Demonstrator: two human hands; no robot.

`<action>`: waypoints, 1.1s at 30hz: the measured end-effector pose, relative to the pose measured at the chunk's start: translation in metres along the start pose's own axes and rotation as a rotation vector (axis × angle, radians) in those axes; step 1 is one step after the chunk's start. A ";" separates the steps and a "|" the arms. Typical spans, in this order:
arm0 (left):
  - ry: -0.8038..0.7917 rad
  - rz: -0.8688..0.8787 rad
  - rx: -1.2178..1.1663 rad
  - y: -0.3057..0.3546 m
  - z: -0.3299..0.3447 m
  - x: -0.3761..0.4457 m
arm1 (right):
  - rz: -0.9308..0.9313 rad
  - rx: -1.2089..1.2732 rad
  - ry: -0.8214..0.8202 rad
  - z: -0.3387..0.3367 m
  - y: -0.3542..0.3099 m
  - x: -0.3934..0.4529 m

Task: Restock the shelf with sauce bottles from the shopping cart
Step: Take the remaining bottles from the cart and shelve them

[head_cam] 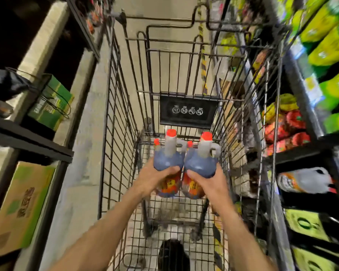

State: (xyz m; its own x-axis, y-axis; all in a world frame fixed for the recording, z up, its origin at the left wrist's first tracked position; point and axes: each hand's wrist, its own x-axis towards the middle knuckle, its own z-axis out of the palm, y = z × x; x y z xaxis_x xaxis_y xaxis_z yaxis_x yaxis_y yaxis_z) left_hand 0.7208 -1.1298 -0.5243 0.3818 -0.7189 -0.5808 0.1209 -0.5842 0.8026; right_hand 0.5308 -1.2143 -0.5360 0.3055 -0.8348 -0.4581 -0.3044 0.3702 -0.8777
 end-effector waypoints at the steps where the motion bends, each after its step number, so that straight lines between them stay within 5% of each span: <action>1: -0.001 0.036 0.008 0.010 -0.004 -0.013 | -0.008 0.013 0.003 -0.001 -0.012 -0.013; 9: -0.061 0.297 -0.013 0.082 -0.039 -0.126 | -0.195 0.109 0.116 0.005 -0.113 -0.144; 18: -0.347 0.475 -0.010 0.148 -0.076 -0.283 | -0.369 0.237 0.273 0.016 -0.185 -0.331; 25: -0.579 0.551 0.037 0.167 -0.060 -0.391 | -0.452 0.291 0.445 0.003 -0.190 -0.466; 33: -0.952 0.562 0.162 0.152 0.036 -0.489 | -0.447 0.373 0.834 -0.044 -0.139 -0.608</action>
State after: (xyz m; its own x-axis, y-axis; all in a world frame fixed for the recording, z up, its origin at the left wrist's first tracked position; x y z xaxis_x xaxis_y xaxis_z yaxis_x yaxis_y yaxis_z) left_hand 0.5192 -0.8807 -0.1237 -0.5213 -0.8510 -0.0643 0.0039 -0.0778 0.9970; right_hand 0.3473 -0.7766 -0.1293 -0.4479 -0.8931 0.0419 0.0280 -0.0608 -0.9978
